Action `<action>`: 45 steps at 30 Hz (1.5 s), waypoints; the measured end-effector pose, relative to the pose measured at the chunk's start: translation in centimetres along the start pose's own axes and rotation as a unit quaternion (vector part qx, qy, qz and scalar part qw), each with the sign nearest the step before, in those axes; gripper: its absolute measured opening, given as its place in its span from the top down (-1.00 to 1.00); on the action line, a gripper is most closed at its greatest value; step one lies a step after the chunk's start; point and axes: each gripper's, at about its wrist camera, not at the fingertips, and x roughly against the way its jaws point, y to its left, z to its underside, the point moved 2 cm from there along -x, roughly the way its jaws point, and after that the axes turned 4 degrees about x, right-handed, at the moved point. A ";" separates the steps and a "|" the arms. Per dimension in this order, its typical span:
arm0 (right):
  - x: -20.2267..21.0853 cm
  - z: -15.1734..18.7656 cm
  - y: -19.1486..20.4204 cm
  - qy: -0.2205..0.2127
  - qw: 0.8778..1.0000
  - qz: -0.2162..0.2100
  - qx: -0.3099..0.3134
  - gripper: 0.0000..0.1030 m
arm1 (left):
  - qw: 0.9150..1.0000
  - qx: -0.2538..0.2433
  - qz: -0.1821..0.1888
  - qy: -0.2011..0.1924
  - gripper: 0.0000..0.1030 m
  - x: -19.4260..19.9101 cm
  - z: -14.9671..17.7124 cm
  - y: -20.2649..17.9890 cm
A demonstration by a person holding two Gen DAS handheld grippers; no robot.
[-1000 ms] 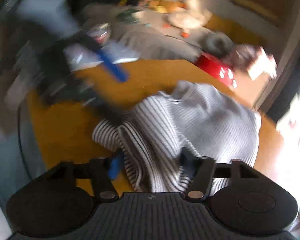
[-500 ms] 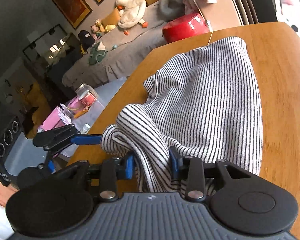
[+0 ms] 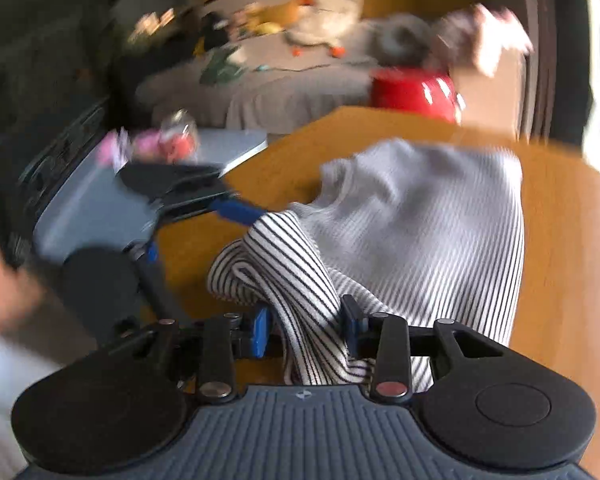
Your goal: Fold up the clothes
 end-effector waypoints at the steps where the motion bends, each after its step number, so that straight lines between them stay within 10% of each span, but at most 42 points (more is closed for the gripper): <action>1: 0.3 -0.1 0.2 0.001 1.000 0.002 0.009 0.27 | 1.000 -0.005 0.002 -0.001 -0.89 -0.1 0.0 -0.2; 11: 2.3 -0.4 0.5 -0.016 1.000 0.013 0.008 0.21 | 0.999 -0.019 0.023 -0.017 -0.50 0.0 -0.6 -1.2; 18: 5.5 -0.5 -0.4 -0.054 0.996 0.069 0.014 -0.25 | 0.999 0.030 0.038 -0.020 -0.26 0.0 -0.6 0.2; 21: 6.2 0.3 0.1 -0.049 0.994 0.093 0.040 -0.56 | 0.997 0.062 0.046 -0.022 -0.24 0.0 -0.9 1.0; 31: 2.2 4.0 4.5 -0.014 0.968 0.153 0.197 -0.59 | 0.990 0.129 0.061 -0.021 -0.23 0.2 -1.3 2.3; 34: 0.9 4.5 5.0 -0.016 0.960 0.172 0.220 -0.43 | 0.988 0.139 0.063 -0.021 -0.23 0.2 -1.3 2.6; 36: 0.8 4.3 4.9 -0.022 0.962 0.173 0.209 0.17 | 0.988 0.142 0.062 -0.020 -0.23 0.3 -1.1 2.8; 45: 1.1 3.0 3.9 -0.030 0.979 0.137 0.149 0.34 | 0.987 0.149 0.055 -0.023 -0.27 1.1 -0.7 3.1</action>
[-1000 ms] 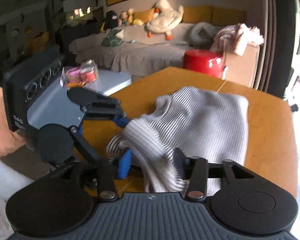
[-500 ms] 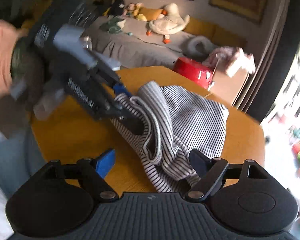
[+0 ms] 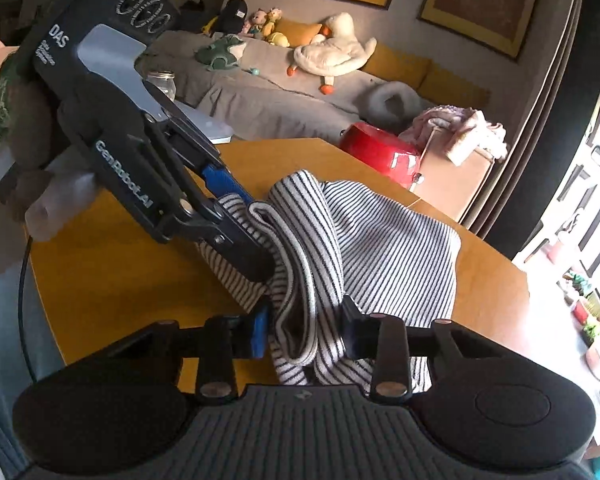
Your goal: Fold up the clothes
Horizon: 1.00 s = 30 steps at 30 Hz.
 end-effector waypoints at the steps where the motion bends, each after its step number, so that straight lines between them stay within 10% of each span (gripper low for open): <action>1: -0.1 0.0 -0.1 0.000 1.000 -0.003 -0.008 0.34 | 1.000 0.000 -0.003 -0.001 -0.31 0.3 0.0 0.0; 19: 0.6 -1.0 -2.2 0.007 0.994 -0.060 -0.087 0.61 | 0.989 0.129 -0.058 -0.052 -0.41 2.1 -2.9 6.3; 30: -4.0 -11.4 -12.2 -0.004 0.992 -0.076 -0.096 0.63 | 0.977 0.199 -0.025 -0.072 -0.43 1.3 -4.9 12.4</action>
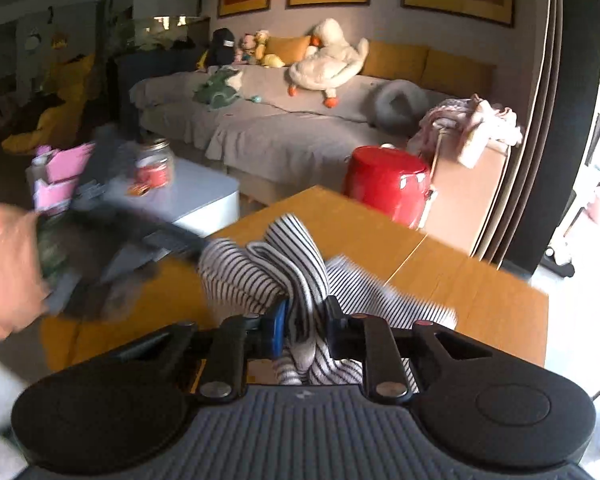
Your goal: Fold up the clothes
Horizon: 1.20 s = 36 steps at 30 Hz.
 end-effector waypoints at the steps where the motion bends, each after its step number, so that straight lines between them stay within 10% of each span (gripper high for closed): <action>1: -1.6 -0.7 -1.0 0.005 1.000 -0.001 -0.004 0.63 | 1.000 0.000 0.001 -0.002 -0.44 0.3 -0.3 0.4; 10: -16.0 1.5 -4.4 0.079 0.996 -0.022 -0.042 0.77 | 0.999 -0.009 0.051 -0.004 -0.82 1.4 -2.0 2.1; 29: -16.9 3.6 -7.2 0.057 0.987 -0.050 -0.141 0.76 | 0.990 -0.060 0.118 0.052 -0.96 -2.0 1.2 -2.5; 31: -16.5 3.5 -7.0 0.055 0.987 -0.042 -0.142 0.75 | 0.993 -0.061 0.081 0.059 -0.89 -3.3 1.8 -2.7; 33: -15.8 3.2 -6.8 0.050 0.989 -0.029 -0.138 0.63 | 0.995 -0.056 0.050 0.067 -0.30 -4.7 2.0 -2.4; 36: -13.2 2.7 -6.4 0.028 0.993 -0.003 -0.111 0.32 | 0.996 -0.016 0.055 0.066 -0.28 -5.5 1.9 -1.6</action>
